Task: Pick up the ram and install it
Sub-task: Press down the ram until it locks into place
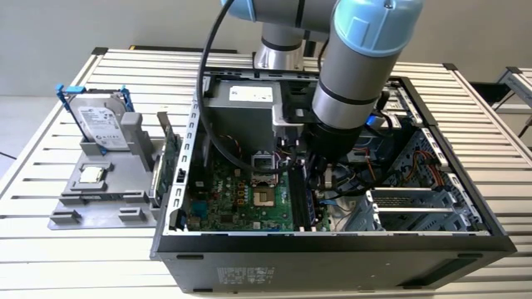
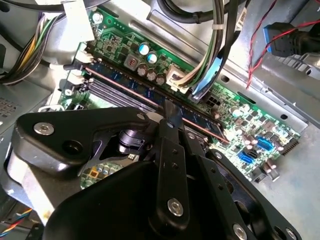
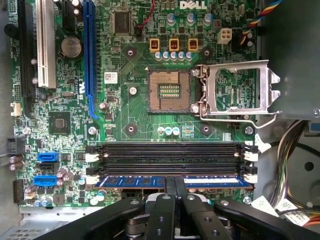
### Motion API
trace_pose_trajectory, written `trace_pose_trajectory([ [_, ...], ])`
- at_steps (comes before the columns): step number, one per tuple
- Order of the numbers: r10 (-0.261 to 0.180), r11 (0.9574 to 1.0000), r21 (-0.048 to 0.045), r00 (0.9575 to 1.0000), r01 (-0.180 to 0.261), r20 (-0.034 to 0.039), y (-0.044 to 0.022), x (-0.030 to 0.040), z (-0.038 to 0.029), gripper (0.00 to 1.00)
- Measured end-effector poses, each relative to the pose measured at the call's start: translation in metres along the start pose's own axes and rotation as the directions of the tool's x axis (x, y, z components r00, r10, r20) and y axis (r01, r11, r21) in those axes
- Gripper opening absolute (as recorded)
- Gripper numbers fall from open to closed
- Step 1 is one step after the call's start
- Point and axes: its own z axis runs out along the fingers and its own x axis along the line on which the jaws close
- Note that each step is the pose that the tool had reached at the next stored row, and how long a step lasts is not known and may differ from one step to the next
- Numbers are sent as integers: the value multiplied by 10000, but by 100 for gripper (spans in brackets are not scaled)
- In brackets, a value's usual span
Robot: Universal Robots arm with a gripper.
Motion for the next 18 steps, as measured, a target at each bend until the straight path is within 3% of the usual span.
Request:
trace_pose_trajectory([
  [9,1,10000,-1,10000,-1,-15,0,-1,80,0],
  [18,1,10000,-1,10000,-1,-21,-1,-2,98,0],
])
